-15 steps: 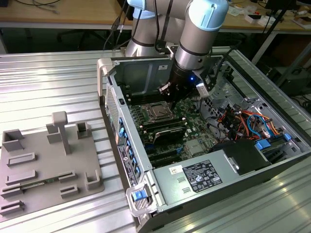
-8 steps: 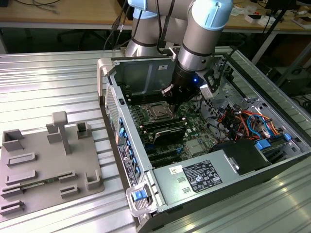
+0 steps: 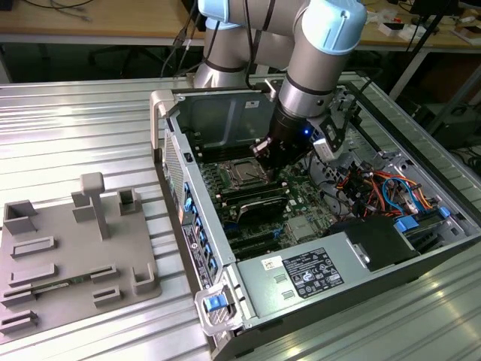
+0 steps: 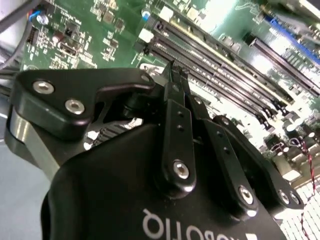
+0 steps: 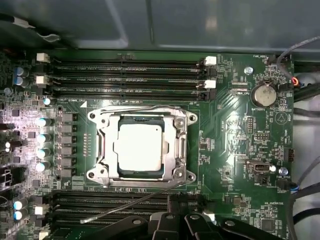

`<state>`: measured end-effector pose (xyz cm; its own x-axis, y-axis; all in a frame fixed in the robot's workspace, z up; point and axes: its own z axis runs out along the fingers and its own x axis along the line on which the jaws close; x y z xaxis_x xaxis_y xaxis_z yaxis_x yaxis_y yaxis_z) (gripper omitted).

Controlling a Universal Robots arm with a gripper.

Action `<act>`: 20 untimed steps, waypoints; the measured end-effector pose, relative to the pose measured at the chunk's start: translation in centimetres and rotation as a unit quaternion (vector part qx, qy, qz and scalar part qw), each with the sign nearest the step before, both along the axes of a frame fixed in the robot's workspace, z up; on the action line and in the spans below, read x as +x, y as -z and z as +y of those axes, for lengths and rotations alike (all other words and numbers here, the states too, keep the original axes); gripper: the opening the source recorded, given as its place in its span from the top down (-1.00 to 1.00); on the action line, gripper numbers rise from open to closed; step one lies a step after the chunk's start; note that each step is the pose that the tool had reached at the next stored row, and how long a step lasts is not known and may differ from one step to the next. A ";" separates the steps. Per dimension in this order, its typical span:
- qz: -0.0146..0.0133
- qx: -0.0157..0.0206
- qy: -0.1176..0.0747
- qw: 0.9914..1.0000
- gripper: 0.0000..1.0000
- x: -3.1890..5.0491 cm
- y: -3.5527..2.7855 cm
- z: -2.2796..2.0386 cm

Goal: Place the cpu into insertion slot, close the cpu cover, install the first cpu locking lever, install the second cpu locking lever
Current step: 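Install the second cpu locking lever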

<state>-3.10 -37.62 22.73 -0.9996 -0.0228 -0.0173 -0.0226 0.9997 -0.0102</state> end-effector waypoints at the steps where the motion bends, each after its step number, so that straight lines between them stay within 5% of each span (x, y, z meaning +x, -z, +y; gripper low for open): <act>1: 0.000 0.000 0.000 1.000 0.79 -0.15 0.00 0.00; 20: 0.000 0.002 0.000 1.000 0.79 -3.45 0.17 -0.02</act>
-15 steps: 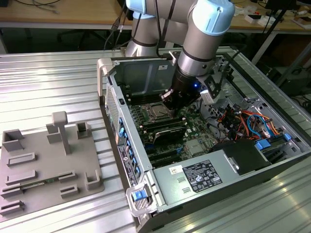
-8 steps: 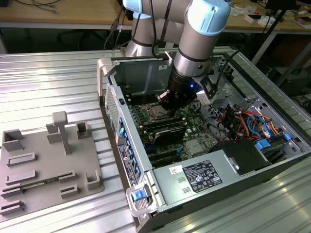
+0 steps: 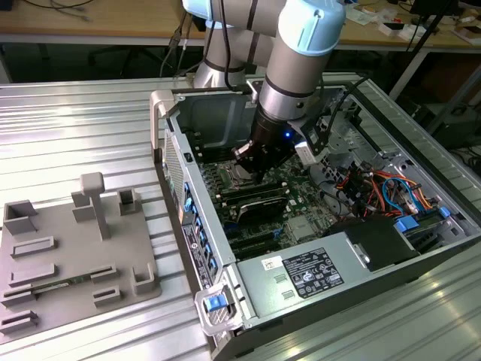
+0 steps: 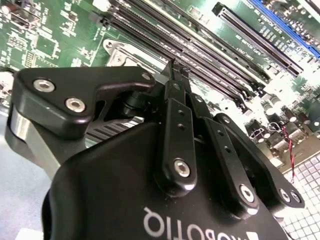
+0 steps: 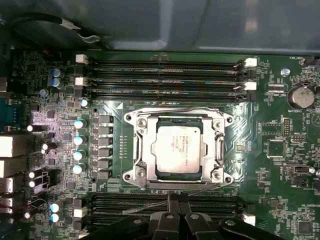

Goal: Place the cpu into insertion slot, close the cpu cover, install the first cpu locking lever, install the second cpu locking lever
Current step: 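Install the second cpu locking lever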

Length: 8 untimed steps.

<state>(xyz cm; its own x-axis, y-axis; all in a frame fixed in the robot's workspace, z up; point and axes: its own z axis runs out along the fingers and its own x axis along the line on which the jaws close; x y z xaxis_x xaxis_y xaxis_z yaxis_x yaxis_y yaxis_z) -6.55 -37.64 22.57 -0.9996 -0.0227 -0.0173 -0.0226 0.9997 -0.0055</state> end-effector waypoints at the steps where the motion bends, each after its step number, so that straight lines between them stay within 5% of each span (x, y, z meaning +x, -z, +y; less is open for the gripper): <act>1: 0.000 0.000 0.000 1.000 0.79 -0.12 0.09 0.00; 8: 0.001 0.000 0.000 1.000 0.79 -1.03 1.09 0.01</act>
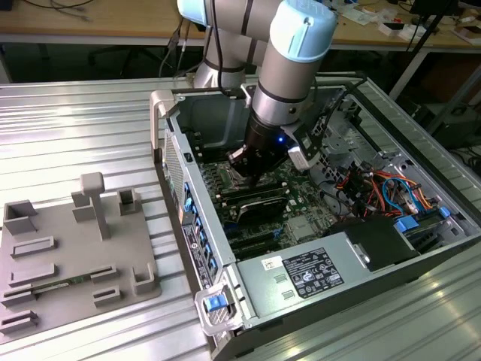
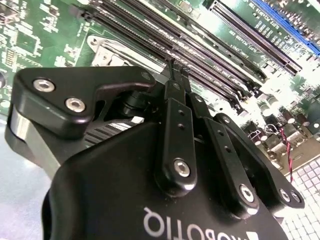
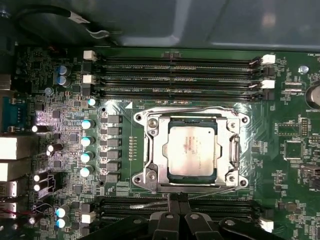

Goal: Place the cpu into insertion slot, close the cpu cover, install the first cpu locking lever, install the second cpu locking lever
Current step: 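Install the second cpu locking lever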

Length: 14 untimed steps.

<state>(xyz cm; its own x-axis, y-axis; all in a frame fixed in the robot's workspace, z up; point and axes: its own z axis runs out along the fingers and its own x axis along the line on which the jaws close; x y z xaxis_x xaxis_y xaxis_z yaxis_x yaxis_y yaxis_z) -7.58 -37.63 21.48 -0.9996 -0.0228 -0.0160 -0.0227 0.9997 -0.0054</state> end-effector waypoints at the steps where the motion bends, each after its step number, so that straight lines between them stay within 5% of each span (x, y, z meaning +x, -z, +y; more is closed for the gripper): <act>1: 0.000 0.000 0.000 1.000 0.79 -0.19 0.23 0.00; 14: 0.000 0.000 0.000 1.000 0.79 -2.55 0.35 0.14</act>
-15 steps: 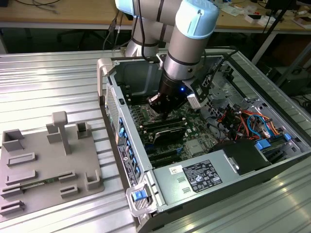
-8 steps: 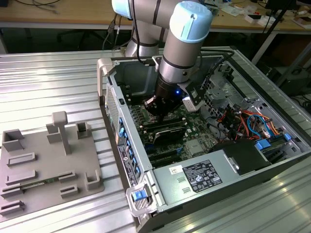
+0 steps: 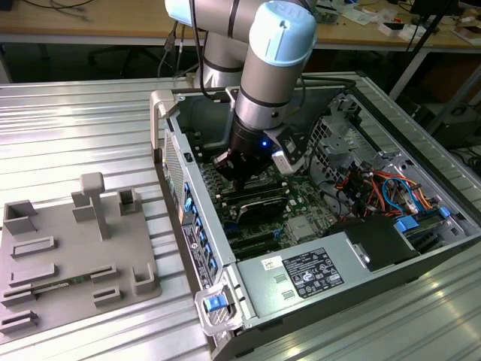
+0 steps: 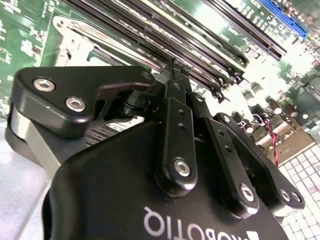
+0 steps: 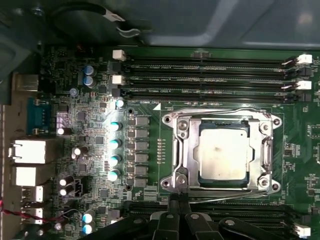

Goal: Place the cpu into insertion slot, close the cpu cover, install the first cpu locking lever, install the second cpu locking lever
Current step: 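Install the second cpu locking lever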

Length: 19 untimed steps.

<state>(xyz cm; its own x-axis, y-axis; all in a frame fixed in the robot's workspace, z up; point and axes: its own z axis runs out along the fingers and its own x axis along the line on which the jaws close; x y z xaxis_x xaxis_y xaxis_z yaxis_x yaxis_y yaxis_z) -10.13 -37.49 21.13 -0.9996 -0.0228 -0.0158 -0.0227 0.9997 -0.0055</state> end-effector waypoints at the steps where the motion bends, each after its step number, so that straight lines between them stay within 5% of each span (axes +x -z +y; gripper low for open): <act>1: 0.000 0.000 0.000 1.000 0.79 -0.08 0.00 0.01; 16: 0.000 0.000 -0.006 1.000 0.79 -0.43 0.02 0.06; 19: 0.000 0.000 -0.023 1.000 0.79 -0.55 0.05 0.14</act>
